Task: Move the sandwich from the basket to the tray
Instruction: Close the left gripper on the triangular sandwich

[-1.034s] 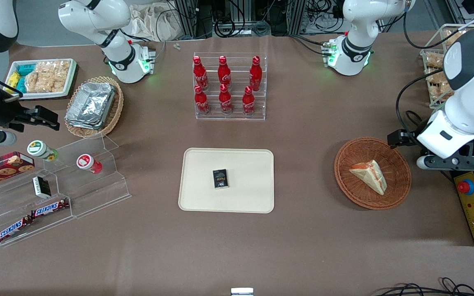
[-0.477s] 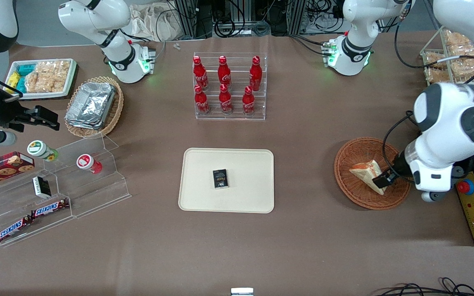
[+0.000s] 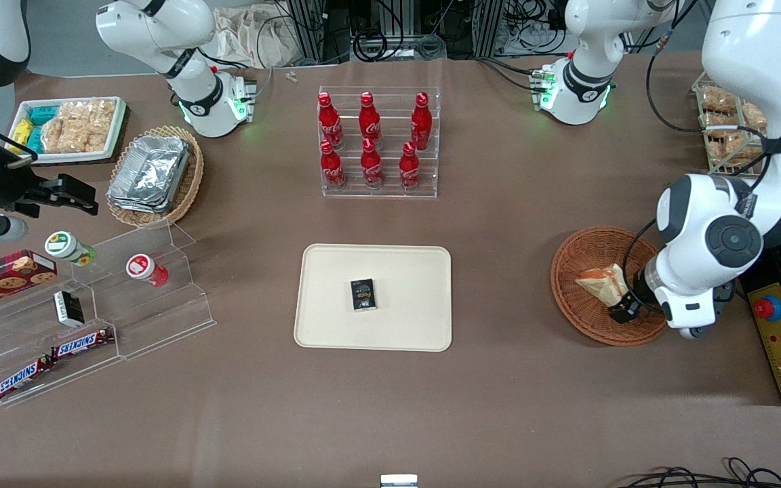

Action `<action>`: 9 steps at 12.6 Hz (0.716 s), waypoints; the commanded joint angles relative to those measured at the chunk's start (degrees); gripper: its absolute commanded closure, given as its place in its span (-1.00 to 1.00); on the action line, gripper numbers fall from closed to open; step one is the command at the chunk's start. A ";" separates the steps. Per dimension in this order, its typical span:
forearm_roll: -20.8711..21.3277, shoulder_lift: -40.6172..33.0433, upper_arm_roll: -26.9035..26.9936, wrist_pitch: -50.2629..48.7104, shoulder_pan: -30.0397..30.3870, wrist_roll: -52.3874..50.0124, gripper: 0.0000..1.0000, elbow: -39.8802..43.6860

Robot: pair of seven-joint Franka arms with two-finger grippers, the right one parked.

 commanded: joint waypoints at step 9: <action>1.74 4.63 1.03 5.46 -0.02 -2.58 -1.00 -4.85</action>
